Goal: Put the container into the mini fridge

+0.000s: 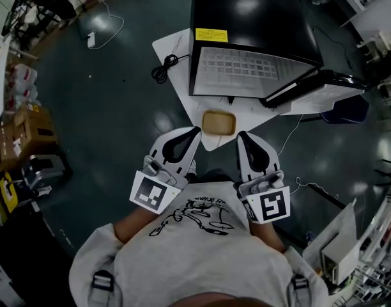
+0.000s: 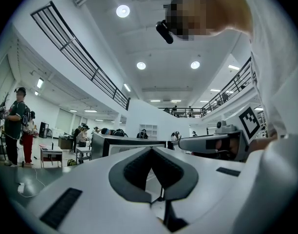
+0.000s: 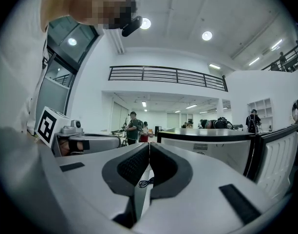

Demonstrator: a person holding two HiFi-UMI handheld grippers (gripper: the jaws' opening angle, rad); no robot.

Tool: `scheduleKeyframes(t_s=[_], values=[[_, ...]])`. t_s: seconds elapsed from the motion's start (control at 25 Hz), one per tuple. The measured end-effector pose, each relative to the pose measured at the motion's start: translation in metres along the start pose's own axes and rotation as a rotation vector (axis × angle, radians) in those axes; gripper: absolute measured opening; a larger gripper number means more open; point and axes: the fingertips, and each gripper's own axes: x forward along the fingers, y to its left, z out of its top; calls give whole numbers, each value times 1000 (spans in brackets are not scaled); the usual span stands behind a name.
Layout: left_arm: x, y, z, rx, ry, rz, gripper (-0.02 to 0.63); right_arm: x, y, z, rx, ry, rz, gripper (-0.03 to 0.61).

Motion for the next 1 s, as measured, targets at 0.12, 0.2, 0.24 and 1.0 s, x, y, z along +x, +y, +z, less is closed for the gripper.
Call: scheduleKeyframes(t_s=[0.12, 0.2, 0.24, 1.0], values=[[5, -2, -2, 1, 3, -9, 12, -1, -5, -6, 14, 16, 7, 28], [10, -4, -2, 7, 4, -11, 12, -1, -12, -6, 18, 12, 7, 28], [13, -5, -2, 9, 6, -9, 12, -1, -16, -6, 18, 11, 8, 28], [51, -21, -55, 7, 107, 19, 14, 14, -40, -42, -59, 50, 155, 31]])
